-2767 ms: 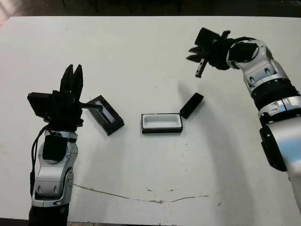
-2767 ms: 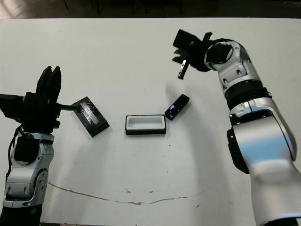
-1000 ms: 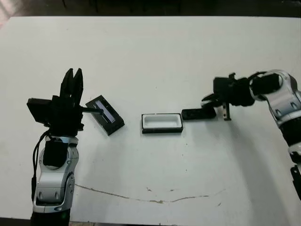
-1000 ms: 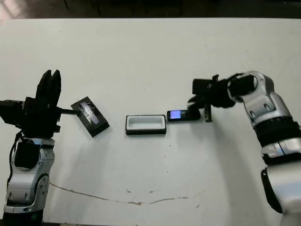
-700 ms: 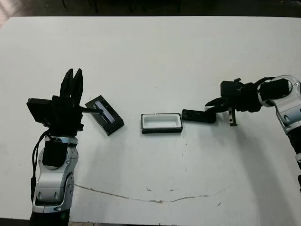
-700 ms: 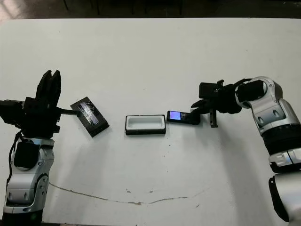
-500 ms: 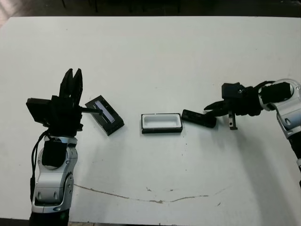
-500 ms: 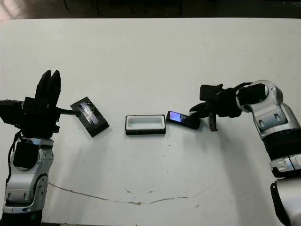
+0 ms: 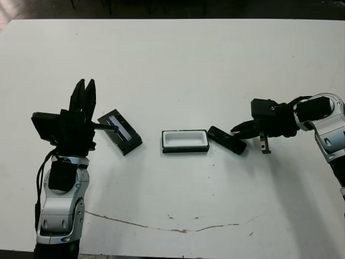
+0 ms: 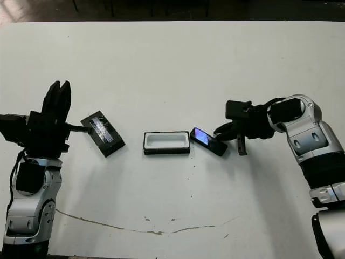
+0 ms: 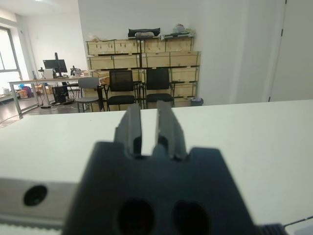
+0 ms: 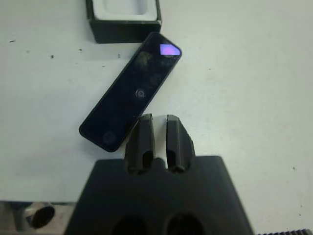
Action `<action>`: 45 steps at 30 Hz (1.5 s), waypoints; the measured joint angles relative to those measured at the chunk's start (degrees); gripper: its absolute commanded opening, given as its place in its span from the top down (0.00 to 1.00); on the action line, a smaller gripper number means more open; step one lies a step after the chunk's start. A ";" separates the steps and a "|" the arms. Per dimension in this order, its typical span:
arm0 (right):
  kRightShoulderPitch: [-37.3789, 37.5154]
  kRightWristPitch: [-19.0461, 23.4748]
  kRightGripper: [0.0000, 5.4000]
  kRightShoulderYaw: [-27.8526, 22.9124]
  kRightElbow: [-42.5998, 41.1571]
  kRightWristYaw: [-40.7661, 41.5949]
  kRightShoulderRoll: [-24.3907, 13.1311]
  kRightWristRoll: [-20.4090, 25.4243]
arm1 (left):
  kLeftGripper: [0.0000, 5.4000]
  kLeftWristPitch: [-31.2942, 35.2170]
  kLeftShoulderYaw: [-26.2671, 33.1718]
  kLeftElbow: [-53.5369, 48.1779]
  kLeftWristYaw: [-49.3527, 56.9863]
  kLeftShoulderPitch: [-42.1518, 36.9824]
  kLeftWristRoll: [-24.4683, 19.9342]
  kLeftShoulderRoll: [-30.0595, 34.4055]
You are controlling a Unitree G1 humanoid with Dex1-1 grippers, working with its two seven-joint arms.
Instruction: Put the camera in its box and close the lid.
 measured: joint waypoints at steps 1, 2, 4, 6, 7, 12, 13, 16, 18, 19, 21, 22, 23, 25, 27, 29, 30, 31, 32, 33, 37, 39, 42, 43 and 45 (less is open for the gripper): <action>-0.06 -0.25 1.00 0.21 -0.06 0.04 -0.25 -0.06 | 1.00 0.00 -0.04 0.00 -0.04 0.00 -0.02 0.00; -0.06 -0.50 1.00 0.25 -0.10 0.03 -0.44 -0.19 | 1.00 0.00 -0.04 0.00 -0.08 0.00 -0.02 0.00; 0.06 -1.11 1.00 0.13 -0.31 -1.00 -0.71 -0.64 | 1.00 0.00 -0.07 0.00 -0.17 -0.01 -0.02 0.00; 1.49 -2.45 1.00 -1.26 -1.04 -5.88 -0.88 -1.64 | 1.00 -0.01 -0.14 0.00 -0.23 -0.04 -0.02 -0.02; 2.70 -2.54 1.00 -2.50 -1.63 -8.92 -0.92 -1.97 | 1.00 -0.01 -0.15 0.00 -0.25 -0.04 -0.02 -0.02; 8.81 -0.46 1.00 -11.03 -5.81 -21.59 -1.10 -0.93 | 1.00 0.22 -0.34 -0.18 -0.36 0.03 -0.02 -0.11; 9.76 -0.34 1.00 -13.00 -6.82 -23.38 -1.12 -0.01 | 1.00 0.34 -0.34 -0.24 -0.36 0.06 -0.01 -0.11; 12.77 3.56 1.00 -19.31 -11.66 -27.72 -0.58 4.53 | 1.00 0.49 -0.28 -0.38 -0.36 0.30 0.12 -0.09; 14.99 7.12 1.00 -23.55 -15.80 -30.04 0.46 9.01 | 1.00 0.48 -0.21 -0.40 -0.43 0.48 0.09 -0.07; 16.16 8.83 1.00 -25.12 -18.10 -30.99 0.96 10.99 | 1.00 0.47 -0.18 -0.39 -0.48 0.55 0.07 -0.07; 18.42 12.65 1.00 -27.30 -22.96 -31.98 1.64 14.77 | 1.00 0.49 -0.13 -0.39 -0.52 0.66 0.02 -0.07; 19.17 14.55 1.00 -28.03 -24.85 -31.89 1.76 16.96 | 1.00 0.49 -0.14 -0.40 -0.52 0.68 0.02 -0.07; 19.75 16.02 1.00 -28.73 -26.26 -31.65 1.79 19.21 | 1.00 0.49 -0.14 -0.40 -0.54 0.68 0.03 -0.07; 21.15 17.99 1.00 -29.72 -28.77 -30.95 1.79 22.90 | 1.00 0.46 -0.11 -0.38 -0.59 0.71 0.03 -0.05; 22.98 18.90 1.00 -30.04 -31.31 -31.05 1.79 24.49 | 1.00 0.40 -0.05 -0.29 -0.76 0.70 0.01 -0.03; 24.95 20.28 1.00 -29.97 -33.97 -31.35 1.75 25.43 | 1.00 0.35 0.06 -0.14 -1.01 0.71 -0.07 0.00; 25.69 21.26 1.00 -29.82 -35.11 -31.58 1.70 25.56 | 1.00 0.35 0.13 -0.14 -1.03 0.71 -0.14 0.01; 26.43 22.64 0.98 -29.59 -36.38 -31.82 1.60 25.83 | 1.00 0.36 0.21 -0.14 -1.05 0.71 -0.33 0.01; 27.14 23.82 0.96 -29.34 -37.48 -32.01 1.53 26.26 | 1.00 0.38 0.26 -0.15 -1.08 0.71 -0.56 0.01; 27.86 24.72 0.93 -28.98 -38.52 -32.08 1.52 26.62 | 1.00 0.39 0.30 -0.14 -1.12 0.71 -0.76 0.02; 30.13 27.06 0.77 -27.90 -40.94 -32.15 1.57 28.75 | 1.00 0.49 0.39 -0.17 -1.16 0.78 -0.83 0.18; 31.03 26.83 0.69 -27.26 -41.02 -32.02 1.69 29.13 | 1.00 0.49 0.42 -0.17 -1.16 0.82 -0.83 0.24; 32.50 24.87 0.57 -25.84 -40.61 -31.89 1.94 28.79 | 1.00 0.48 0.42 -0.18 -1.17 0.92 -0.79 0.31; 32.91 24.20 0.52 -25.44 -40.54 -31.89 1.94 28.49 | 1.00 0.48 0.42 -0.18 -1.17 0.93 -0.76 0.38; 33.55 23.15 0.44 -24.51 -40.45 -31.88 1.91 27.62 | 1.00 0.48 0.42 -0.18 -1.17 0.95 -0.76 0.51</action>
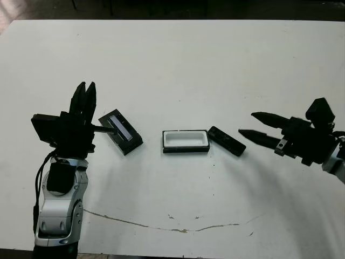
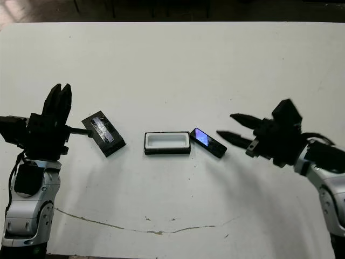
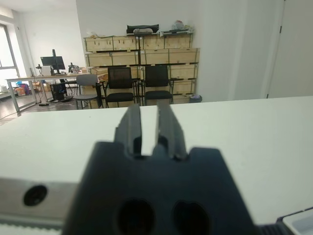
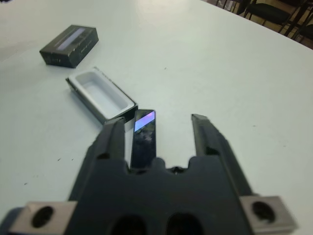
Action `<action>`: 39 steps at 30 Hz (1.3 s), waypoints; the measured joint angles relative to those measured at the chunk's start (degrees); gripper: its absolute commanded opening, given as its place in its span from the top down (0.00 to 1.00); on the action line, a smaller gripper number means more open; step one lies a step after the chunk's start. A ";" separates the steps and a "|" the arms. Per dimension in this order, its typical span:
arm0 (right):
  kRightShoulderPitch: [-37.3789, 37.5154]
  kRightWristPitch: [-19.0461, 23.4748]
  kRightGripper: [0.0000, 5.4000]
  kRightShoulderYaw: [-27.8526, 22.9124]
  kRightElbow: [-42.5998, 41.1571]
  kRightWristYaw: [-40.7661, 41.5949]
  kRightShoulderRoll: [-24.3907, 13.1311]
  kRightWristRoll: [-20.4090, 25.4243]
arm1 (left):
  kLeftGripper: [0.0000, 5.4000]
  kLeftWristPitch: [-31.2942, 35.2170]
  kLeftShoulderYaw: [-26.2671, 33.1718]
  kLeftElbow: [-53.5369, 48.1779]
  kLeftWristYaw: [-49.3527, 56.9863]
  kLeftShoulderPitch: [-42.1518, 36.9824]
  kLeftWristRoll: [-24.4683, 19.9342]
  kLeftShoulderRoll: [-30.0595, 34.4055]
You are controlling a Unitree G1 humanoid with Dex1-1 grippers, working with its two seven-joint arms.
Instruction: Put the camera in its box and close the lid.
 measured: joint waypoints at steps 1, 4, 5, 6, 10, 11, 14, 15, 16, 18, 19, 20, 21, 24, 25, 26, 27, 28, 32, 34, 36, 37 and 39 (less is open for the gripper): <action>0.33 -0.41 0.40 0.49 0.05 0.00 -0.01 -0.44 | 1.00 0.00 0.00 0.00 0.00 0.00 -0.02 0.03; 0.61 -0.88 0.28 1.68 0.11 -0.05 -0.02 -1.28 | 1.00 0.00 0.00 0.00 -0.02 0.01 -0.06 0.07; 0.64 -0.89 0.24 2.01 0.11 -0.08 -0.02 -1.48 | 1.00 0.00 0.00 0.00 -0.01 0.02 -0.05 0.08; 0.72 -0.89 0.20 2.27 0.11 -0.11 -0.02 -1.61 | 1.00 0.01 0.00 0.00 0.00 0.05 -0.04 0.09; 1.22 -0.88 0.03 2.65 -0.22 -1.06 -0.01 -2.04 | 1.00 0.01 0.00 0.00 0.07 0.38 0.14 0.12; 1.35 -0.88 0.00 2.84 -0.30 -1.19 -0.01 -2.17 | 1.00 0.01 0.00 0.00 0.09 0.43 0.26 0.15; 1.64 -0.90 0.00 3.23 -0.31 -1.51 0.00 -2.31 | 1.00 -0.01 0.00 0.00 0.07 0.46 0.33 0.30; 1.66 -0.92 0.00 3.31 -0.27 -1.72 0.00 -2.34 | 1.00 -0.01 0.00 0.00 0.07 0.46 0.33 0.34; 1.66 -0.96 0.00 3.37 -0.18 -1.74 0.01 -2.34 | 1.00 -0.01 0.01 0.00 0.07 0.46 0.29 0.36; 1.66 -0.98 0.00 3.49 0.07 -1.74 0.04 -2.33 | 1.00 -0.01 0.04 0.01 0.06 0.46 0.19 0.37; 1.66 -0.97 0.00 3.54 0.16 -1.75 0.05 -2.33 | 1.00 -0.01 0.04 0.01 0.06 0.46 0.11 0.37; 1.66 -0.97 0.00 3.62 0.23 -1.75 0.06 -2.33 | 1.00 0.00 0.04 0.01 0.05 0.46 0.05 0.38; 1.66 -0.98 0.00 3.71 0.37 -1.75 0.07 -2.33 | 1.00 0.00 0.04 0.01 0.05 0.46 0.04 0.42; 1.66 -0.61 0.00 4.55 0.70 -2.21 0.09 -2.34 | 1.00 -0.01 0.04 0.03 0.03 0.46 0.04 0.56; 1.66 0.01 0.00 4.72 0.73 -2.31 0.10 -2.32 | 1.00 -0.01 0.04 0.05 0.03 0.46 0.05 0.58; 1.66 0.42 0.00 4.83 0.88 -2.36 0.16 -2.29 | 1.00 -0.01 0.05 0.06 0.03 0.46 0.04 0.62; 1.66 0.70 0.00 4.98 1.10 -2.38 0.25 -2.24 | 1.00 -0.01 0.07 0.07 0.03 0.46 0.02 0.66; 1.66 0.84 0.00 5.17 1.31 -2.37 0.40 -2.22 | 1.00 -0.01 0.10 0.07 0.02 0.46 -0.03 0.67; 1.68 1.15 0.00 5.91 2.20 -2.39 1.07 -2.28 | 1.00 0.01 0.12 0.06 0.03 0.46 -0.03 0.69; 1.68 1.17 0.00 6.28 2.68 -2.39 1.20 -2.37 | 1.00 0.00 0.12 0.07 0.01 0.46 -0.03 0.70; 1.90 1.17 0.02 6.94 3.59 -2.75 1.53 -2.89 | 1.00 0.00 0.12 0.07 0.01 0.46 -0.01 0.77; 2.12 1.17 0.04 7.20 3.88 -2.98 1.77 -3.18 | 1.00 0.00 0.12 0.08 -0.01 0.46 -0.03 0.82; 2.56 1.23 0.06 7.67 4.15 -3.35 2.13 -3.47 | 1.00 0.00 0.14 0.08 -0.10 0.46 -0.10 0.86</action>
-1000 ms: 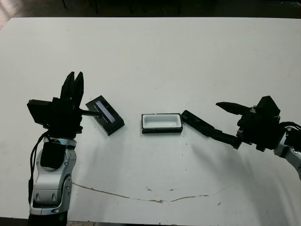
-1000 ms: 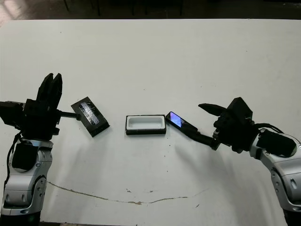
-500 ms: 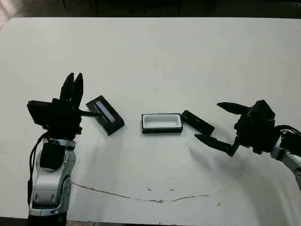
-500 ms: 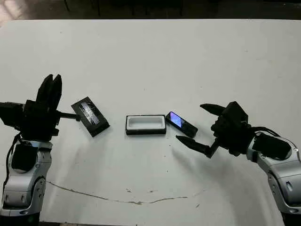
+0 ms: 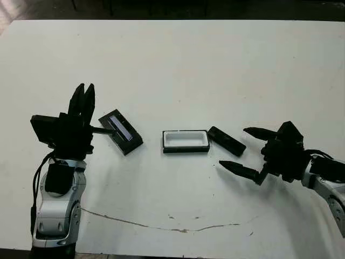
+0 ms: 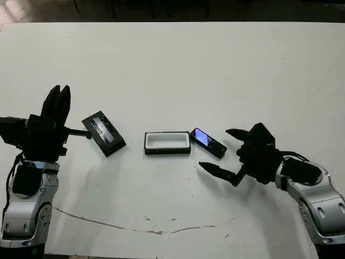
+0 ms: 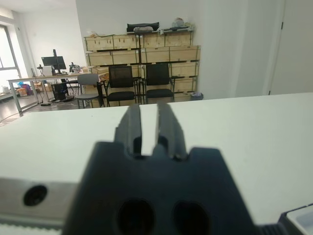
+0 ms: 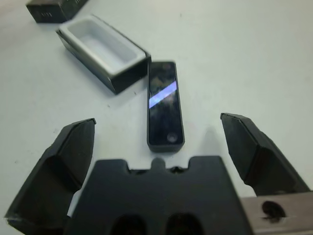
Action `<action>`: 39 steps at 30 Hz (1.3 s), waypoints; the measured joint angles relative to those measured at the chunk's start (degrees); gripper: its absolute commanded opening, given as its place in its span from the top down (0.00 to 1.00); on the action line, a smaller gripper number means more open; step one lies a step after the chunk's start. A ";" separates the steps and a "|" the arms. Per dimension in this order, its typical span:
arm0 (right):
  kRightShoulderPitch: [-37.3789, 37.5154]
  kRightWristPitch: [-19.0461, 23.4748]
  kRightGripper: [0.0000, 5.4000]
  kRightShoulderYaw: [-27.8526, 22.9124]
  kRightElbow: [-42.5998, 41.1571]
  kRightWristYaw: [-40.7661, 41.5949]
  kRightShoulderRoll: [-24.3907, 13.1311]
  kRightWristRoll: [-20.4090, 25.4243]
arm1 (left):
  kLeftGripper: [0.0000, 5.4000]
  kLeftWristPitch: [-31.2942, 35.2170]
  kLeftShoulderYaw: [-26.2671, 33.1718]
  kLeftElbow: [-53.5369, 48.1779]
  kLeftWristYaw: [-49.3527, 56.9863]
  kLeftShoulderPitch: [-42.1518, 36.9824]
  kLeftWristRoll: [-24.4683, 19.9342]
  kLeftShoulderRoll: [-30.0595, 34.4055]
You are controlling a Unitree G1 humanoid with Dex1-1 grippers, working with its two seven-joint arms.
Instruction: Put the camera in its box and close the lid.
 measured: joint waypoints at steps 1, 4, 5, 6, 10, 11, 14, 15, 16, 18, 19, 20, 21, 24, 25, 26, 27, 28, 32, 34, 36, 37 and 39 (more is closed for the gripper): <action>0.10 0.07 0.08 0.24 0.06 -0.11 0.12 0.00 | 1.00 0.00 0.02 0.00 -0.06 0.00 0.00 0.04; 0.38 -0.29 0.18 0.53 0.72 -0.57 0.88 -0.16 | 1.00 0.00 0.05 0.00 -0.09 0.01 0.06 0.17; 0.45 -0.61 0.22 0.59 0.90 -0.99 1.38 -0.31 | 1.00 0.00 0.07 0.00 -0.08 0.03 0.06 0.20; 0.53 -0.72 0.26 0.63 0.94 -1.49 1.76 -0.48 | 1.00 0.02 0.10 0.00 -0.08 0.10 0.06 0.24; 1.83 -3.23 0.43 0.50 1.33 -3.68 3.67 -1.11 | 1.00 0.14 0.19 -0.01 -0.06 0.37 0.08 0.38; 2.33 -4.09 0.47 0.51 1.31 -4.33 4.22 -1.33 | 1.00 0.16 0.19 -0.01 -0.06 0.41 0.09 0.38; 3.54 -7.05 0.60 0.54 1.29 -6.33 5.58 -2.74 | 1.00 0.32 0.21 -0.02 -0.06 0.45 0.12 0.41; 3.92 -7.79 0.63 0.55 1.29 -6.83 5.98 -3.07 | 1.00 0.39 0.22 -0.02 -0.06 0.48 0.12 0.42; 4.20 -8.51 0.67 0.54 1.36 -7.05 6.33 -3.23 | 1.00 0.41 0.22 -0.02 -0.07 0.48 0.10 0.42; 4.56 -9.85 0.74 0.45 1.75 -7.12 6.78 -3.27 | 1.00 0.41 0.22 -0.02 -0.09 0.49 0.09 0.42; 4.60 -10.51 0.79 0.30 2.11 -7.13 6.97 -3.28 | 1.00 0.40 0.22 -0.02 -0.12 0.49 0.09 0.43; 4.59 -10.58 0.83 0.13 2.28 -7.13 7.13 -3.23 | 1.00 0.39 0.22 -0.02 -0.15 0.49 0.09 0.43; 4.60 -10.61 0.87 0.00 2.33 -7.12 7.26 -3.12 | 1.00 0.39 0.22 -0.02 -0.18 0.49 0.09 0.44; 4.59 -10.48 0.97 -0.47 2.25 -7.12 7.48 -2.76 | 1.00 0.37 0.21 -0.02 -0.19 0.49 0.12 0.45; 4.59 -10.44 0.98 -0.60 2.21 -7.12 7.48 -2.57 | 1.00 0.37 0.21 -0.02 -0.19 0.49 0.12 0.45; 4.59 -10.40 0.99 -0.65 2.18 -7.12 7.48 -2.45 | 1.00 0.37 0.21 -0.02 -0.19 0.49 0.12 0.45; 4.59 -10.36 0.99 -0.69 2.17 -7.10 7.48 -2.41 | 1.00 0.37 0.21 -0.01 -0.19 0.49 0.12 0.45; 4.58 -10.36 0.99 -0.74 2.16 -7.07 7.46 -2.41 | 1.00 0.37 0.21 -0.01 -0.19 0.49 0.12 0.45; 3.92 -9.36 0.99 -1.42 1.71 -6.80 7.05 -2.09 | 1.00 0.37 0.21 -0.01 -0.17 0.49 0.36 0.46; 2.87 -9.30 0.99 -2.69 1.75 -6.30 6.47 -1.67 | 1.00 0.37 0.21 -0.01 -0.16 0.49 0.36 0.46; 1.15 -8.73 0.99 -4.55 1.78 -5.86 5.82 -0.51 | 1.00 0.36 0.21 0.00 -0.16 0.49 0.43 0.46; 0.08 -7.86 0.99 -5.75 1.77 -5.84 5.63 0.51 | 1.00 0.35 0.21 0.02 -0.16 0.49 0.43 0.46; -2.58 -6.02 0.99 -8.49 1.37 -6.36 5.44 2.59 | 1.00 0.34 0.22 0.05 -0.17 0.49 0.41 0.46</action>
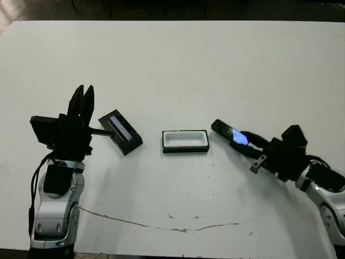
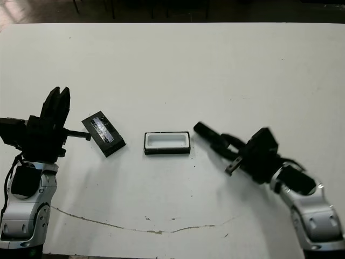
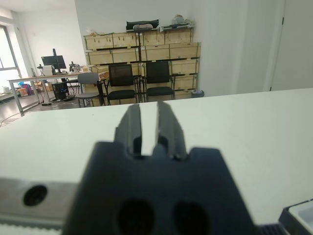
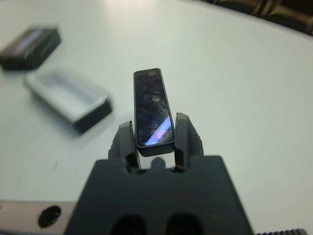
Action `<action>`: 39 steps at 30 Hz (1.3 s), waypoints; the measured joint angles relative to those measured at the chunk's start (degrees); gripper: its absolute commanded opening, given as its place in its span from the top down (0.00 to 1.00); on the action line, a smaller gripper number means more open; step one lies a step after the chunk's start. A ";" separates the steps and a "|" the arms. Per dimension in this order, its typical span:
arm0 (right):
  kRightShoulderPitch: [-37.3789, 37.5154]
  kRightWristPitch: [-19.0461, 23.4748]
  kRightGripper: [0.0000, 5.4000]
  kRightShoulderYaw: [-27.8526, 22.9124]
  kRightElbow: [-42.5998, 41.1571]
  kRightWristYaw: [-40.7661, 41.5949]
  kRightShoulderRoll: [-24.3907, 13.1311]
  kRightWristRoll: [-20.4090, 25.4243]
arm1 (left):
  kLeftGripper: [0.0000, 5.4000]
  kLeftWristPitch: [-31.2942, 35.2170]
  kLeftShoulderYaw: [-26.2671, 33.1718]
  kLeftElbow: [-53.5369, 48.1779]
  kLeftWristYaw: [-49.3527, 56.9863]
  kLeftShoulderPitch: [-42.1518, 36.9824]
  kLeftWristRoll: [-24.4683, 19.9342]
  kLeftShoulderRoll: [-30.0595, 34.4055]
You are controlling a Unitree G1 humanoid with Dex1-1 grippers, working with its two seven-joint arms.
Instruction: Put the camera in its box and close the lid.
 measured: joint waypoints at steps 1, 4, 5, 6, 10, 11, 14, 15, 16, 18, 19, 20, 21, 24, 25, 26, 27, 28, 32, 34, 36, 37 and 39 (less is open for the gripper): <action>-1.55 1.17 0.99 -1.12 -0.54 -0.51 -0.25 0.83 | 1.00 0.00 0.02 0.01 0.00 0.01 -0.01 0.00; -7.51 4.87 0.99 -3.16 -1.65 -0.85 -1.90 3.26 | 1.00 0.01 0.04 0.04 0.00 0.02 -0.01 0.01; -9.64 5.19 0.99 -3.28 -1.41 -0.44 -2.31 3.79 | 1.00 0.00 0.04 0.04 0.00 0.01 -0.01 0.01; -12.03 5.46 0.99 -3.23 -0.82 0.35 -2.69 4.51 | 1.00 0.00 0.05 0.06 0.00 -0.01 -0.01 0.01; -21.13 5.05 0.99 0.13 4.10 4.24 -3.27 4.34 | 1.00 -0.07 -0.07 0.13 -0.03 -0.01 -0.06 0.00; -23.44 4.06 0.99 1.75 6.45 5.91 -3.26 3.54 | 1.00 -0.06 -0.15 0.13 -0.03 -0.04 -0.11 0.00; -28.82 1.22 0.99 5.58 13.77 11.30 -3.24 1.46 | 1.00 -0.02 -0.36 0.04 0.00 -0.01 -0.12 -0.01; -30.34 0.27 0.99 6.80 16.31 13.41 -3.21 0.73 | 1.00 -0.01 -0.35 0.00 0.04 0.01 -0.09 -0.01; -31.99 -0.92 0.99 8.22 19.19 15.82 -3.18 -0.14 | 1.00 0.02 -0.34 -0.05 0.08 0.04 -0.09 -0.01; -34.82 -3.86 0.99 10.92 24.33 20.20 -3.00 -2.10 | 1.00 0.07 -0.32 -0.18 0.11 0.05 -0.14 -0.01; -36.07 -5.18 0.99 12.13 26.42 21.90 -2.92 -3.06 | 1.00 0.14 -0.31 -0.23 0.14 0.06 -0.19 -0.01; -37.19 -5.84 0.99 13.17 28.05 23.40 -2.83 -3.90 | 1.00 0.18 -0.30 -0.25 0.17 0.06 -0.26 -0.01; -38.09 -5.89 0.99 14.21 28.97 24.56 -2.82 -4.68 | 1.00 0.19 -0.29 -0.28 0.22 0.08 -0.29 -0.01; -40.85 -3.26 0.99 18.24 29.26 27.35 -2.84 -7.37 | 1.00 0.23 -0.30 -0.34 0.35 0.05 -0.29 -0.02; -41.53 -2.53 0.99 19.41 29.15 28.25 -2.87 -8.26 | 1.00 0.25 -0.30 -0.34 0.38 0.05 -0.29 -0.02; -42.14 -2.03 0.99 20.37 29.12 29.31 -2.87 -8.87 | 1.00 0.26 -0.30 -0.34 0.39 0.03 -0.30 -0.01; -42.52 -1.88 0.99 21.15 29.12 30.38 -2.87 -9.29 | 1.00 0.26 -0.30 -0.34 0.39 0.03 -0.30 -0.01; -42.69 -1.87 0.99 21.81 29.12 31.32 -2.87 -9.58 | 1.00 0.26 -0.30 -0.34 0.40 0.02 -0.30 -0.01; -42.80 -2.26 0.99 25.42 27.89 33.88 -2.98 -13.28 | 1.00 0.40 -0.34 -0.34 0.45 0.02 -0.28 -0.01; -42.80 -2.44 0.99 26.78 27.54 35.63 -3.00 -14.17 | 1.00 0.41 -0.34 -0.34 0.45 0.01 -0.29 -0.01; -42.80 -2.13 0.99 27.92 27.16 36.85 -3.02 -15.11 | 1.00 0.41 -0.32 -0.34 0.45 0.01 -0.29 -0.01; -42.80 -1.67 0.99 28.39 26.90 37.40 -3.03 -15.38 | 1.00 0.41 -0.32 -0.32 0.45 0.00 -0.29 -0.01; -42.80 -0.48 0.99 28.98 26.44 38.15 -3.10 -15.89 | 1.00 0.40 -0.31 -0.30 0.45 0.00 -0.32 -0.01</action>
